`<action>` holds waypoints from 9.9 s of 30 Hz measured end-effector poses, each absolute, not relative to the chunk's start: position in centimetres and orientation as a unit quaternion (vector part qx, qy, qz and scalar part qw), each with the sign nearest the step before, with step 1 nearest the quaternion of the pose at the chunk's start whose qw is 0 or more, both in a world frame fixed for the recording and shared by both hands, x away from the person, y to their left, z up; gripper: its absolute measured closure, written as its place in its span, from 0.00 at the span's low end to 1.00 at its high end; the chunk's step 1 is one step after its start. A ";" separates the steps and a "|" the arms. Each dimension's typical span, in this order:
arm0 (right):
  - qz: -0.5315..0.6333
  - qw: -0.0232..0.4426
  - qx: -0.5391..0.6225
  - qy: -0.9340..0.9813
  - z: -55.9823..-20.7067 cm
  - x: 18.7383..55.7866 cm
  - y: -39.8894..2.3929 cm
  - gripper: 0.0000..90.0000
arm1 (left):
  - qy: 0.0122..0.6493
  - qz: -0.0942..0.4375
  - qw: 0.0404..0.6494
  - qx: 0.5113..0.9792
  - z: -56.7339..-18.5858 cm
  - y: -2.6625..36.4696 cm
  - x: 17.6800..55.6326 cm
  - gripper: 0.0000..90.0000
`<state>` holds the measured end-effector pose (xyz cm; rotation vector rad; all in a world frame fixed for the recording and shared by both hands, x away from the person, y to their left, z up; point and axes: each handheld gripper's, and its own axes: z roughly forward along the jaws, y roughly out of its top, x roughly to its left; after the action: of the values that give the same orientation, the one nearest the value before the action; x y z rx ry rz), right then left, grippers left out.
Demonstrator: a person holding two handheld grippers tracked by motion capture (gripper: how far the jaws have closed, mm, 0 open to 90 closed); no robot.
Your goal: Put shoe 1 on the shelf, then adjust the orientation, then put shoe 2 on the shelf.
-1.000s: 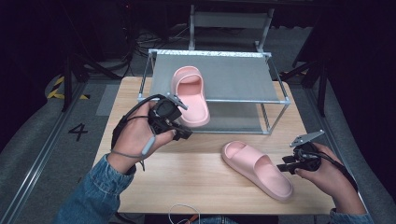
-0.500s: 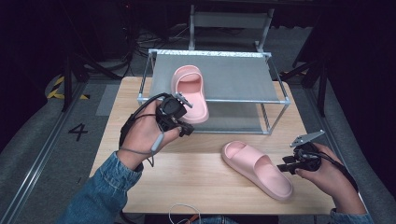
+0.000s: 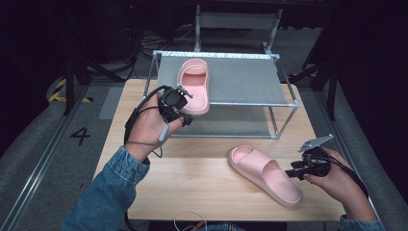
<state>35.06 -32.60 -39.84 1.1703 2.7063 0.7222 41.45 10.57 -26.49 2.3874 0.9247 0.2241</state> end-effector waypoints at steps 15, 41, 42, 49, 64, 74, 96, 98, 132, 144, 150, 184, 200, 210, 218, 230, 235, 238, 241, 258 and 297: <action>0.237 0.054 0.390 0.888 -39.9 34.7 -33.0 0.62 | 0.361 0.062 0.302 0.880 -27.2 9.9 45.5 0.95; 0.236 0.056 0.389 0.889 -39.8 33.8 -32.8 0.62 | 0.364 0.060 0.327 0.870 -26.7 11.7 45.3 0.86; 0.236 0.059 0.387 0.889 -39.7 33.7 -32.6 0.62 | 0.365 0.067 0.323 0.870 -26.6 12.1 44.8 0.84; 0.237 0.053 0.374 0.895 -39.3 33.4 -31.5 0.61 | 0.352 0.094 0.310 0.878 -26.5 13.0 42.7 0.72; 0.229 0.031 0.343 0.911 -39.2 33.5 -28.4 0.59 | 0.328 0.098 0.274 0.899 -27.8 13.6 37.8 0.47; 0.223 0.018 0.318 0.921 -39.3 33.3 -26.4 0.58 | 0.332 0.091 0.285 0.894 -30.3 14.7 36.0 0.42; 0.196 0.041 0.305 0.931 -41.0 33.6 -22.8 0.81 | 0.325 0.069 0.241 0.912 -33.2 15.5 36.5 0.35; 0.196 0.050 0.302 0.931 -41.1 33.7 -22.5 0.86 | 0.324 0.072 0.236 0.913 -33.3 15.6 36.6 0.34; 0.236 0.057 0.288 0.926 -33.9 32.9 -22.5 0.92 | 0.329 0.061 0.233 0.913 -33.6 16.7 36.5 0.28; 0.251 0.066 0.280 0.924 -29.6 33.8 -22.3 0.91 | 0.332 0.054 0.223 0.915 -34.0 16.7 36.5 0.26; 0.259 0.077 0.275 0.923 -27.7 34.5 -21.9 0.91 | 0.340 0.053 0.219 0.913 -34.2 17.2 36.1 0.26; 0.296 0.108 0.335 0.888 -21.0 43.2 -21.3 0.92 | 0.373 0.049 0.212 0.902 -35.1 19.3 34.0 0.26; 0.311 0.140 0.343 0.875 -22.4 47.5 -19.0 0.93 | 0.360 0.047 0.213 0.907 -35.2 18.9 34.5 0.26; 0.326 0.145 0.336 0.872 -23.7 48.9 -18.6 0.85 | 0.363 0.046 0.214 0.906 -35.2 19.1 34.9 0.26; 0.353 0.158 0.341 0.857 -23.1 47.3 -20.0 0.74 | 0.351 0.046 0.216 0.910 -35.1 18.5 35.6 0.26; 0.369 0.168 0.343 0.847 -21.5 42.5 -23.2 0.74 | 0.333 0.038 0.215 0.917 -34.9 17.1 37.0 0.26; 0.371 0.165 0.350 0.844 -21.5 40.0 -25.1 0.79 | 0.325 0.036 0.221 0.919 -34.8 16.5 37.4 0.26; 0.370 0.153 0.358 0.843 -21.7 38.4 -26.1 0.83 | 0.321 0.036 0.218 0.921 -34.7 16.2 37.6 0.26; 0.363 0.149 0.363 0.845 -21.9 36.7 -27.1 0.88 | 0.319 0.036 0.220 0.921 -34.8 16.0 37.8 0.26; 0.323 0.103 0.383 0.859 -25.1 36.6 -28.0 1.00 | 0.322 0.035 0.218 0.921 -34.8 16.3 37.7 0.26; 0.329 0.123 0.343 0.871 -27.0 44.5 -21.4 1.00 | 0.336 0.037 0.214 0.917 -35.1 17.3 37.1 0.26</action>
<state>44.47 -21.38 -26.97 1.0002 2.5412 0.9594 37.12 17.28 -35.10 2.5436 0.9312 0.1018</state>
